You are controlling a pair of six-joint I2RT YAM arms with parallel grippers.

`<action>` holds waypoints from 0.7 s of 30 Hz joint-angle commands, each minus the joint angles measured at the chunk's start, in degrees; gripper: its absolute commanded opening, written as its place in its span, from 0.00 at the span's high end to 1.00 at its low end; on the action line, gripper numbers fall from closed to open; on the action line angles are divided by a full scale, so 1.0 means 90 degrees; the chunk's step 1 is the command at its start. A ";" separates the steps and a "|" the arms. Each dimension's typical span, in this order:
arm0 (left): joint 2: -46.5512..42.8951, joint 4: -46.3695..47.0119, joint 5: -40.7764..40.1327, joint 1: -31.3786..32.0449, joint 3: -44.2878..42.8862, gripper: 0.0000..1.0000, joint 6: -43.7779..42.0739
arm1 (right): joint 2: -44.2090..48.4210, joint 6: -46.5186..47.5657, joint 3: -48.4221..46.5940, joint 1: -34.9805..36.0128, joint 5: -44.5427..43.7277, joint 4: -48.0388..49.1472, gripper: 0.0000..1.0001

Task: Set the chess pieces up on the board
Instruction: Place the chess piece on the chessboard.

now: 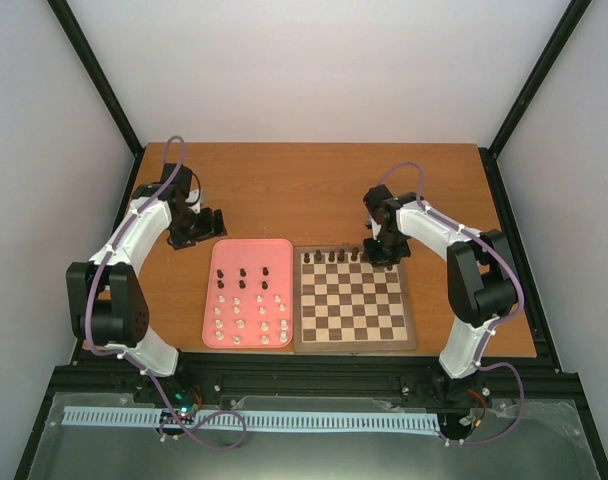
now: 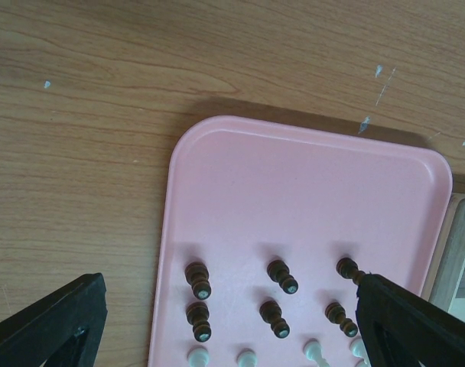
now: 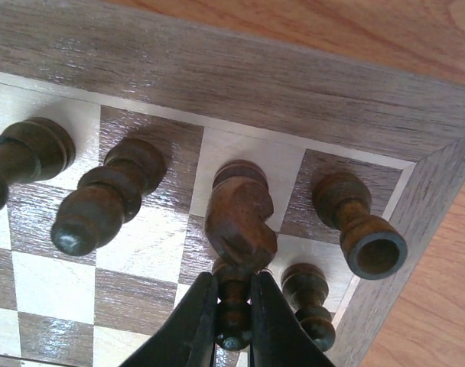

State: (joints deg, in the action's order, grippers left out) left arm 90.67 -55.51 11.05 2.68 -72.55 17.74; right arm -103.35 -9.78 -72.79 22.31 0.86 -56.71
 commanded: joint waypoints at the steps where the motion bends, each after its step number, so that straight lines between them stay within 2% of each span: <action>1: 0.0078 -0.0058 -0.0001 0.0011 -0.0266 0.00 -0.0111 | -0.0112 0.0100 -0.0032 -0.0066 0.0058 0.0089 0.95; 12: 0.0163 -0.0049 0.0008 0.0008 -0.0330 0.00 -0.0101 | -0.0216 0.0137 -0.0018 -0.0069 0.0206 0.0096 0.93; 17: 0.0202 -0.0050 0.0015 0.0008 -0.0373 0.00 -0.0093 | -0.0262 0.0152 -0.0054 -0.0066 0.0154 0.0100 0.85; 21: 0.0224 -0.0055 -0.0007 0.0005 -0.0414 0.00 -0.0096 | -0.0220 0.0172 -0.0080 -0.0066 0.0193 0.0072 0.83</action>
State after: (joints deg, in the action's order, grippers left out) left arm 92.18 -55.48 10.98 2.68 -73.80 17.72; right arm -104.84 -8.78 -72.79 22.15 2.24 -56.27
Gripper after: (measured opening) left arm 0.998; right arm 0.159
